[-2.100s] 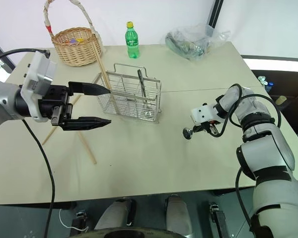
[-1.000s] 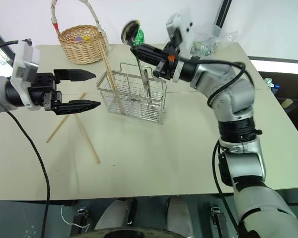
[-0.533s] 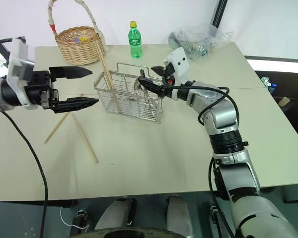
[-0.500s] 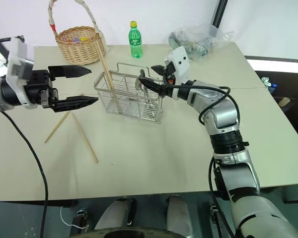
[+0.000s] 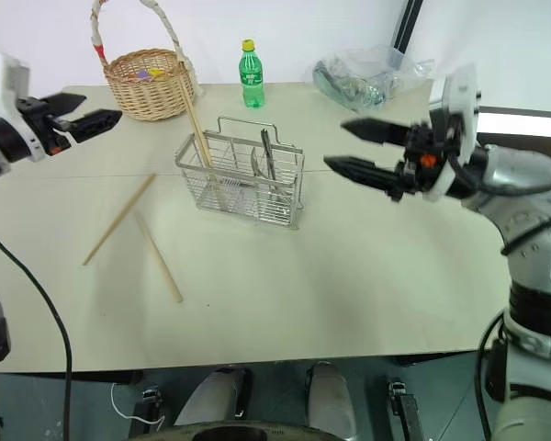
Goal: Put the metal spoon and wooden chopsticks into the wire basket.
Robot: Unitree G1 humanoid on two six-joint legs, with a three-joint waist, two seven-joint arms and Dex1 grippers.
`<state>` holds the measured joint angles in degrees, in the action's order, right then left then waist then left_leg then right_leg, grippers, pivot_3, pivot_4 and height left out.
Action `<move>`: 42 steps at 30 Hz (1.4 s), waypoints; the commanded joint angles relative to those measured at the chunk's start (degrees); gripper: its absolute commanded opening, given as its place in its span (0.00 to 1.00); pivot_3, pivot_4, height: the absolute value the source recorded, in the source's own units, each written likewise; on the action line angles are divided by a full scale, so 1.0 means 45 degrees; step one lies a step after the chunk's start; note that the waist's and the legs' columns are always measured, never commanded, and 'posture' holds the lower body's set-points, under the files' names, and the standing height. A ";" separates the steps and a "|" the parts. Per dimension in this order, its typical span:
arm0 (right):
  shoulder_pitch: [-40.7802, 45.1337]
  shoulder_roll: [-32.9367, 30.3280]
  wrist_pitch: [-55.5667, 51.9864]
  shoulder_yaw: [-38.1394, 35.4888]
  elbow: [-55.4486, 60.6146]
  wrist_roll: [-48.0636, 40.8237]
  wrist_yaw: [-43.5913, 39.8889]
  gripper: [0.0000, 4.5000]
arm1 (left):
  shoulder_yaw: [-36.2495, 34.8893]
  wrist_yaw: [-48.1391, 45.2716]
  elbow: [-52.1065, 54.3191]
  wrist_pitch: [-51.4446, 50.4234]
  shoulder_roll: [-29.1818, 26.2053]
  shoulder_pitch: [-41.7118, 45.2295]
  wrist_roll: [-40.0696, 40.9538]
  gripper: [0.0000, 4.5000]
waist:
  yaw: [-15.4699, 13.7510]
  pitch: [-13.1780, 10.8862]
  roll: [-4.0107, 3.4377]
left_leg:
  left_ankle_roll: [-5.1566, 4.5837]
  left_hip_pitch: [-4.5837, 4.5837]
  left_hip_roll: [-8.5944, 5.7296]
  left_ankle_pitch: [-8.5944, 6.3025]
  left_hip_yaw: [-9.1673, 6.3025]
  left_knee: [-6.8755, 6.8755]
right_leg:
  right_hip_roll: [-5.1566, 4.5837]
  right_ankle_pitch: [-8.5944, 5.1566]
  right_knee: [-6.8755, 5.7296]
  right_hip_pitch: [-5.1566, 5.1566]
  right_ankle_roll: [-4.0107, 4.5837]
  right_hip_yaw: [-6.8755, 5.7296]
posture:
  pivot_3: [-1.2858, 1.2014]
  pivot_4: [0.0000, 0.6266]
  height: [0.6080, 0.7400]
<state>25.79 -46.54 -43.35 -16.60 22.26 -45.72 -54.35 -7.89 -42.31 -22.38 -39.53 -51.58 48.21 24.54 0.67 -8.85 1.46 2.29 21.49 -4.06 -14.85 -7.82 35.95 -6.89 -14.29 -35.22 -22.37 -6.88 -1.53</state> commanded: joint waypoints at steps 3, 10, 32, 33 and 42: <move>-0.1809 -0.0146 -0.0223 -0.0882 0.2020 -0.0644 0.0772 0.71 | 0.1193 -0.0680 -0.1985 0.0240 0.0328 0.1135 -0.1377 1.00 | -0.0024 0.0000 0.0004 | 0.0000 0.0008 0.0005 0.0000 0.0002 0.0008 | -0.0003 0.0000 -0.0003 -0.0013 0.0000 0.0007 | 0.52 0.24 0.50; -0.3853 0.0038 -0.0456 -0.1435 0.3494 -0.1204 0.1999 0.71 | 0.3141 -0.1962 -0.6569 0.1747 0.1132 0.2990 -0.3764 1.00 | -0.0076 0.0019 0.0047 | 0.0000 0.0033 0.0001 0.0000 -0.0003 0.0010 | -0.0035 0.0003 0.0002 -0.0019 -0.0004 -0.0002 | 0.52 0.24 0.50; -0.6024 -0.0295 -0.0534 -0.2968 0.4775 -0.3491 0.4493 0.71 | 0.3272 0.0306 -1.2203 0.3660 0.3393 0.5127 -0.7162 1.00 | -0.0319 0.0027 0.0139 | -0.0007 0.0123 -0.0003 0.0000 -0.0021 0.0058 | -0.0039 0.0024 0.0004 -0.0061 -0.0050 -0.0038 | 0.52 0.24 0.50; -0.6053 -0.0297 -0.0523 -0.2989 0.4801 -0.3543 0.4542 0.71 | 0.3215 0.0324 -1.2221 0.3645 0.3425 0.5132 -0.7180 1.00 | -0.0317 0.0027 0.0139 | -0.0007 0.0123 -0.0003 0.0000 -0.0021 0.0058 | -0.0039 0.0024 0.0004 -0.0061 -0.0050 -0.0038 | 0.52 0.24 0.50; -0.6431 -0.0367 -0.0466 -0.3474 0.4830 -0.4000 0.5039 0.71 | 0.2798 0.0737 -1.2359 0.3391 0.3702 0.4864 -0.7319 1.00 | -0.0310 0.0028 0.0142 | -0.0007 0.0126 -0.0003 0.0000 -0.0018 0.0059 | -0.0038 0.0025 0.0002 -0.0067 -0.0051 -0.0038 | 0.52 0.24 0.50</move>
<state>-3.10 -47.36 -46.61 -30.02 42.01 -62.30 -32.01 5.75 -39.72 -78.16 -24.35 -34.45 69.76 -7.97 -0.72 -8.72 2.10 2.26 22.06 -4.08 -14.84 -7.89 36.21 -7.06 -14.17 -35.21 -22.67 -7.11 -1.70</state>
